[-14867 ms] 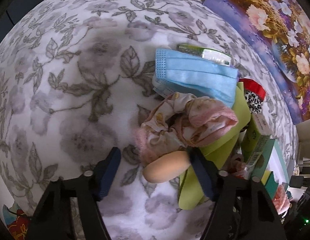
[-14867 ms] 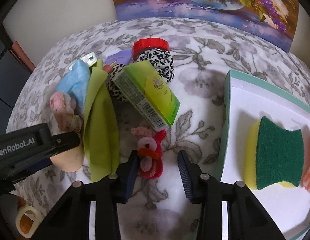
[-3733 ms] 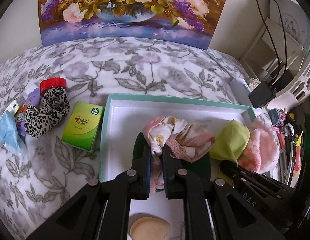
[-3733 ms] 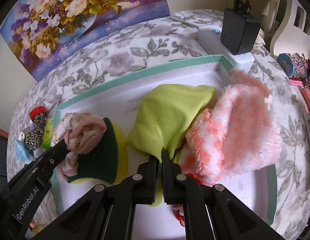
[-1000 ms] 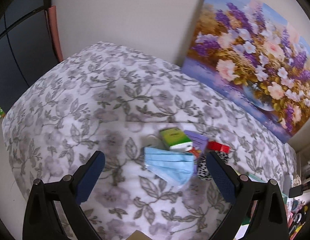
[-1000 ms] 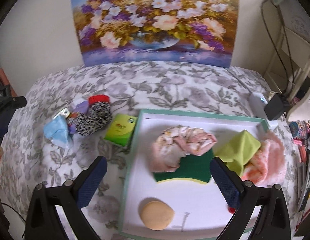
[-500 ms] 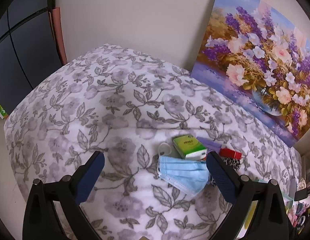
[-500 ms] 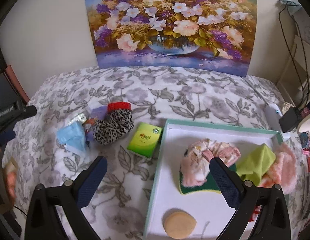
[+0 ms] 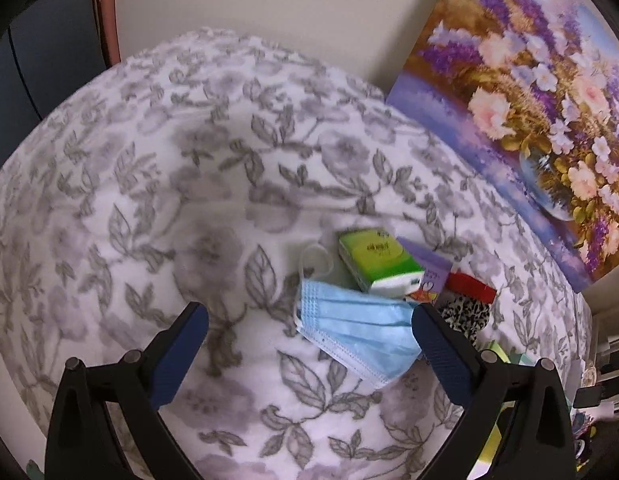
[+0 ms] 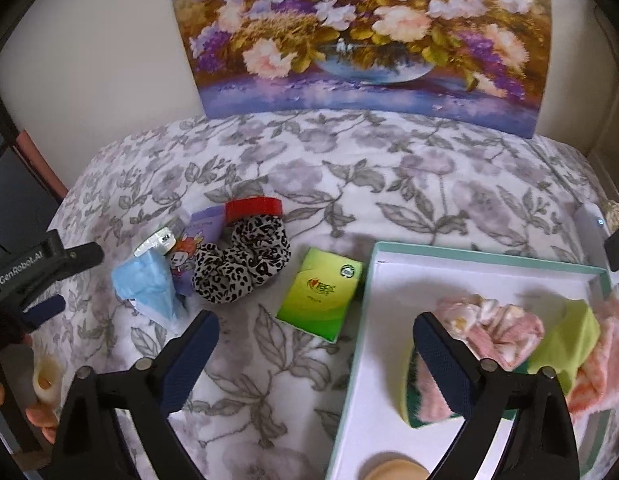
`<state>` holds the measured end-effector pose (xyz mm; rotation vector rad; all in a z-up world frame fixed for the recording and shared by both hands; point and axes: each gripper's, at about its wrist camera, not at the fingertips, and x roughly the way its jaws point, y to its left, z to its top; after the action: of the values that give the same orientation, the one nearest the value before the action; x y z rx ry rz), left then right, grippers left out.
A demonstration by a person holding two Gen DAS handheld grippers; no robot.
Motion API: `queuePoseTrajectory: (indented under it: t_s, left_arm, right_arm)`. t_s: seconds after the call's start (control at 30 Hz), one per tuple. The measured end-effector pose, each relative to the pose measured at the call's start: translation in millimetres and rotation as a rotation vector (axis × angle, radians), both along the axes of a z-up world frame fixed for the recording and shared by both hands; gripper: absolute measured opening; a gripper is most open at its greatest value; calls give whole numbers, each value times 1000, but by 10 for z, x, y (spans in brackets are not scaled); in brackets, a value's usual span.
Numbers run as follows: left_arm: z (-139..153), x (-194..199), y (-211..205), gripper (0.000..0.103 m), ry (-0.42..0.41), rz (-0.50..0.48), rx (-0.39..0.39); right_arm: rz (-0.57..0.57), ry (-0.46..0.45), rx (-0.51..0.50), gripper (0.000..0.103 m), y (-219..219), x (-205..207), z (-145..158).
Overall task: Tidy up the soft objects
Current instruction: 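Grasp the blue face mask with the left tool while the right tool grasps the green tissue pack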
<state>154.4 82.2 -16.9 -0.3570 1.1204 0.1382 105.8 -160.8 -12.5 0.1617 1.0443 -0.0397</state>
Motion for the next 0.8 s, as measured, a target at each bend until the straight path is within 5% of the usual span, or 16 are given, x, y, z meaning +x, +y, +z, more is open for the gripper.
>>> queuePoseTrajectory:
  t_s: [0.43,0.8]
  left_arm:
    - [-379,93,-147,101,108,4,-45]
    - [-625,89,-63,101,163,83,-153]
  right_arm:
    - [16,48,17,74,119,226,-209]
    - [48,80,-15,69,238,328,-394]
